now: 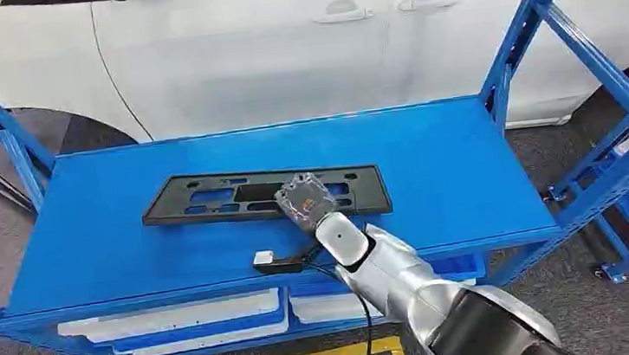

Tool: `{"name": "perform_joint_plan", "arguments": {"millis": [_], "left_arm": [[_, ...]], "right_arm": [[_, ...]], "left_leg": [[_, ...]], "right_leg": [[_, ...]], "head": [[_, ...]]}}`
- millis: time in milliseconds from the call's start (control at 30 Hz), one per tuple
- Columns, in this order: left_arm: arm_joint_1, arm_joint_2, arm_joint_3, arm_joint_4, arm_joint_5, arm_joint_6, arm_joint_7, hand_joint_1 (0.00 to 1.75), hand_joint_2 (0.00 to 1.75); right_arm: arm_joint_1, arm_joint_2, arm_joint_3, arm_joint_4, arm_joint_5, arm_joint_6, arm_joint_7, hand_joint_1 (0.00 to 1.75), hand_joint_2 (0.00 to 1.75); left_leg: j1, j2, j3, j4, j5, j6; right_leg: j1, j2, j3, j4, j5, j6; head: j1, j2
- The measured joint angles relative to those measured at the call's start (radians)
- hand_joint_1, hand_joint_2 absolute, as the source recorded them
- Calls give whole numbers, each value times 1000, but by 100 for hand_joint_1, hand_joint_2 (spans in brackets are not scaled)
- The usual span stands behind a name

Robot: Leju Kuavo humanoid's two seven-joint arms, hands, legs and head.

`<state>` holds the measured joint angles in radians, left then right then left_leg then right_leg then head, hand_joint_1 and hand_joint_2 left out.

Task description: Take the parts from the cabinet and place them on the table.

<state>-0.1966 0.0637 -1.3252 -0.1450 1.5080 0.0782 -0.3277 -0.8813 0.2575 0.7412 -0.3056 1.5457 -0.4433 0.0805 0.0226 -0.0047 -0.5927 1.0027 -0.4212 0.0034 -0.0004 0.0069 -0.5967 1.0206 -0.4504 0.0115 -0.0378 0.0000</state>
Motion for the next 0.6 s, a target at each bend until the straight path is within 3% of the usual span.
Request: {"name": "perform_joint_plan", "arguments": {"millis": [33,67,100,133,167,200,300,333,433,500,533,600], "left_arm": [[-1,0,0,0,0,0,0,0,175],[-2,0,0,0,0,-8,0,0,175],[-1,1,-1,0,0,-11,-4,0,175],[0,2,-2,0,0,-12,-9,0,175],[1,2,-3,0,0,-11,-9,0,175],[1,2,-5,0,0,-6,-8,0,175],[0,0,-11,0,0,-3,-6,0,175],[-1,-1,-13,0,0,-3,-6,0,175],[1,-1,-17,0,0,-2,-5,0,175],[0,1,-18,0,0,-2,-6,0,175],[0,1,-18,0,0,-2,-6,0,175],[1,1,-20,0,0,-2,-6,0,175]], "right_arm": [[-3,0,-2,0,-1,-2,0,161,175],[-4,0,-8,0,-9,-14,-5,161,175],[-2,0,-12,0,-18,-23,-9,161,175],[-1,-1,-22,0,-36,-34,-20,161,175],[-1,-2,-33,0,-56,-45,-33,161,175],[-3,-2,-49,0,-77,-56,-47,161,175],[-19,-2,-84,-11,-99,-64,-62,161,175],[-24,-2,-88,-11,-101,-64,-63,161,175],[-25,-1,-98,-14,-102,-67,-65,161,175],[-26,0,-100,-17,-102,-67,-66,161,175],[-27,1,-101,-19,-102,-68,-66,161,175],[-26,3,-103,-20,-102,-69,-66,161,175]], "left_leg": [[-1,0,0,0,-1,4],[-2,2,-2,0,-1,9],[-3,2,-2,0,-1,11],[-3,2,-3,1,-2,11],[-3,1,-2,1,-2,11],[-3,0,-1,1,-2,11],[-3,-3,4,3,-7,4],[-11,-3,1,7,-10,0],[-8,-2,2,1,-8,-16],[-5,-1,-1,12,-20,-27],[-6,-1,-20,57,-52,-31],[-3,-1,-94,214,-127,-39]], "right_leg": [[0,-2,-17,35,-25,4],[-2,-1,-67,140,-80,9],[-4,-2,-110,227,-114,11],[-5,-2,-145,296,-134,12],[-6,-2,-162,322,-129,13],[-6,-2,-152,295,-103,11],[-3,-2,-29,29,31,-9],[3,-2,-13,-5,22,-12],[6,-1,-18,-7,23,-20],[-3,-4,-9,-23,31,-33],[-5,-5,-7,-24,30,-39],[-3,-5,-7,-24,29,-42]], "head": [[0,0],[0,0],[0,0],[0,0],[0,0],[0,0],[0,0],[0,0],[0,0],[0,0],[0,0],[0,0]]}}
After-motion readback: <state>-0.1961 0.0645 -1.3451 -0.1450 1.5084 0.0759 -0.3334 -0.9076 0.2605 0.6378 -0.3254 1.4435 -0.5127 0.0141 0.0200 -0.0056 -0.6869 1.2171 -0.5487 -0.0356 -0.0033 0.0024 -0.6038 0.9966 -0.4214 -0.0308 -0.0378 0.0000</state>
